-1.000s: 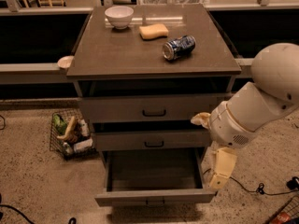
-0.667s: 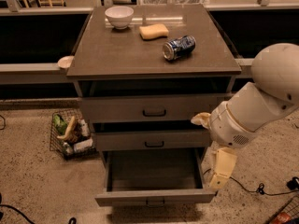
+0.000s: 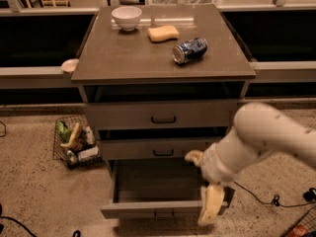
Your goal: Close bottom drawer
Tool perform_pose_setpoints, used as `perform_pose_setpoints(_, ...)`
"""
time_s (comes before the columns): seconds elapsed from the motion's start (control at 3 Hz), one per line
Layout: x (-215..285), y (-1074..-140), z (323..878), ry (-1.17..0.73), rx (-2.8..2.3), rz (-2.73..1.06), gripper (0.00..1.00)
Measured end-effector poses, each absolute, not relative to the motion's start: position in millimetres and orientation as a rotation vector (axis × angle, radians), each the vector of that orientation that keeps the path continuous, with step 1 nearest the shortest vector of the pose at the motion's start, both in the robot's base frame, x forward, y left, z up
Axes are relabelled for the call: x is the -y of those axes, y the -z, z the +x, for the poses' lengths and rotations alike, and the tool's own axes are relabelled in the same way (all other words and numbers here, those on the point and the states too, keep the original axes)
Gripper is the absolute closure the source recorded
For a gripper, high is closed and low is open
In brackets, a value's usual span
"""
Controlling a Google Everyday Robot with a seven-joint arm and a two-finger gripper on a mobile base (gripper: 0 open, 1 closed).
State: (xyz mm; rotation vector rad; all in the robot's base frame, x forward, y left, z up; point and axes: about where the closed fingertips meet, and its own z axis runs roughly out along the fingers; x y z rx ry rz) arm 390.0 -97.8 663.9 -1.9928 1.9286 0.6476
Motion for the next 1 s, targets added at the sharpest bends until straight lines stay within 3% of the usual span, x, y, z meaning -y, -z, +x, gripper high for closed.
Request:
perform_pose_setpoints(0.67,48.9,-509.2,370.9,-0.875,-1.881,-1.853,0.0)
perform_pose_setpoints(1.0,42.4,-486.8,361.3,-0.944,-1.894,-1.825,0.0)
